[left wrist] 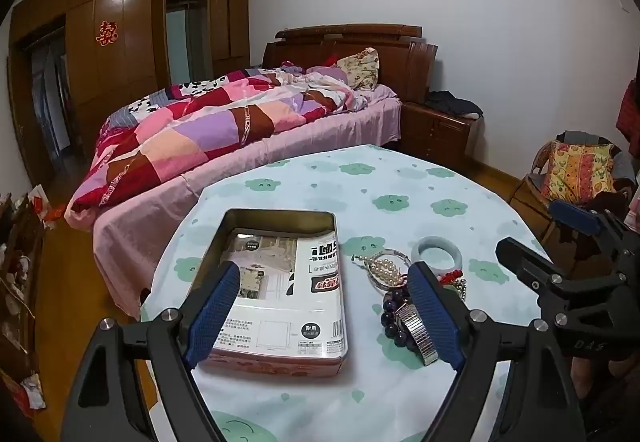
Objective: Organize jewelry
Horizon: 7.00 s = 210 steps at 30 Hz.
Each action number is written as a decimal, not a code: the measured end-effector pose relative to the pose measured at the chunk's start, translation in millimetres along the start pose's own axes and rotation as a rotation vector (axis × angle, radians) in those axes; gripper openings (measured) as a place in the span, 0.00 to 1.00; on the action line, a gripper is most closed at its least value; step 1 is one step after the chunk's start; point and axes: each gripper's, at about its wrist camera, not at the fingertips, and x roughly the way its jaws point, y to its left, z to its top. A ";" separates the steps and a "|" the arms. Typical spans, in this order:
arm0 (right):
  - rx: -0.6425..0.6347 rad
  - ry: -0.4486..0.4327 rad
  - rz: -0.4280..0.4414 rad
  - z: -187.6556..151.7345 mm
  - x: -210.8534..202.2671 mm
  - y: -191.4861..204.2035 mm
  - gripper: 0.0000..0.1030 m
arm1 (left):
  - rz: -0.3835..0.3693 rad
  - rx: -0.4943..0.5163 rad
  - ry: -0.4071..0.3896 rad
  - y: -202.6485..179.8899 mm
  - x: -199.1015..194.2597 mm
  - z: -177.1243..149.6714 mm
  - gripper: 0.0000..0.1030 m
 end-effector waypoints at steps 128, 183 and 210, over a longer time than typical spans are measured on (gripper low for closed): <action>0.026 0.256 0.175 -65.3 48.2 -6.6 0.17 | -0.097 0.040 0.147 -30.7 58.7 -44.9 0.71; 0.075 0.049 0.215 -11.6 25.3 -23.9 0.17 | -0.247 0.038 0.019 -14.3 28.2 7.7 0.14; -0.062 0.082 0.324 27.8 72.6 43.8 0.17 | -0.113 -0.019 0.021 54.5 59.6 29.5 0.14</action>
